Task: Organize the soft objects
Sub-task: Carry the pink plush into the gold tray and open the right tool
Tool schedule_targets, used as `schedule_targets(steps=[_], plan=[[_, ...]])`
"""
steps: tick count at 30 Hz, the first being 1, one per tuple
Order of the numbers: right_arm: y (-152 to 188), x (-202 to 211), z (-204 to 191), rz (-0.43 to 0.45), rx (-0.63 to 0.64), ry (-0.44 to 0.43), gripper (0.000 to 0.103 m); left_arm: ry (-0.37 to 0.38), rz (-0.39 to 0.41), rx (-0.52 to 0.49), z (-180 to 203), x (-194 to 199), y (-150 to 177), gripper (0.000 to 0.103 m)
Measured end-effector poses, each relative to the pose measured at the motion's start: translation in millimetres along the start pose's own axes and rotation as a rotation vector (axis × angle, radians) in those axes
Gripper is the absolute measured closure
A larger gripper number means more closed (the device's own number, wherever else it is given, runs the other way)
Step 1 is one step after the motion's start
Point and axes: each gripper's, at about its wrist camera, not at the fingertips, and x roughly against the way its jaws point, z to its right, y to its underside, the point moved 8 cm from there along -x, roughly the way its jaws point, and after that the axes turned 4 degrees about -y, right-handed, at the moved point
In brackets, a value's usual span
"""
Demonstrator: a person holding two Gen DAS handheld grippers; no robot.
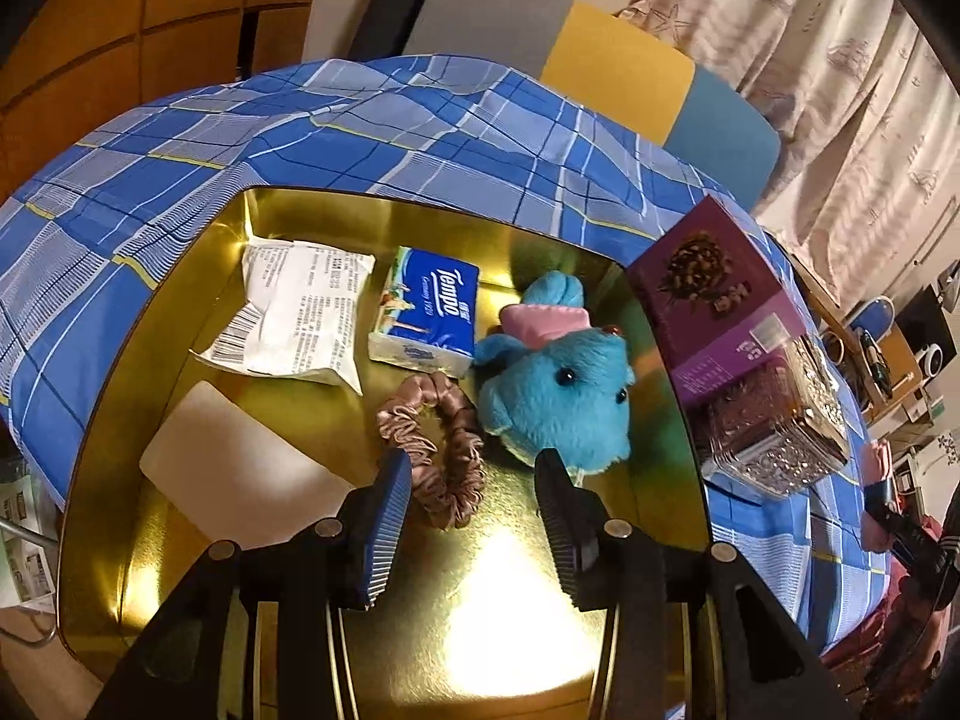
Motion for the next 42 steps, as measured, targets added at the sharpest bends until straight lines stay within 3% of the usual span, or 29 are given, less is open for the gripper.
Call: schedule_targets(steps=[8,17,22,29,38,42], plan=[[4.4,19.3,-83.4,0.003,0.137,-0.123,0.065,0.020,0.010,-0.020,3.4,10.4,-0.4,0.060],[36.6,17.3,-208.1,-0.071,0.364,-0.306,0.065,0.052,0.003,0.005,-13.5,27.7,-10.3,0.060],[68.3,-2.1,-271.7,-0.150,0.484,-0.379,0.065,0.017,0.058,0.009,-31.5,41.9,-19.5,0.060],[127.8,-40.4,-354.1,-0.293,0.722,-0.448,0.065,-0.005,0.103,0.089,-68.8,61.4,-32.7,0.060],[191.1,-64.6,-430.1,-0.512,0.976,-0.585,0.064,-0.049,0.171,0.144,-100.7,79.6,-44.2,0.060],[216.5,-74.1,-454.1,-0.567,1.136,-0.586,0.063,-0.047,0.176,0.163,-107.7,79.9,-46.0,0.060]])
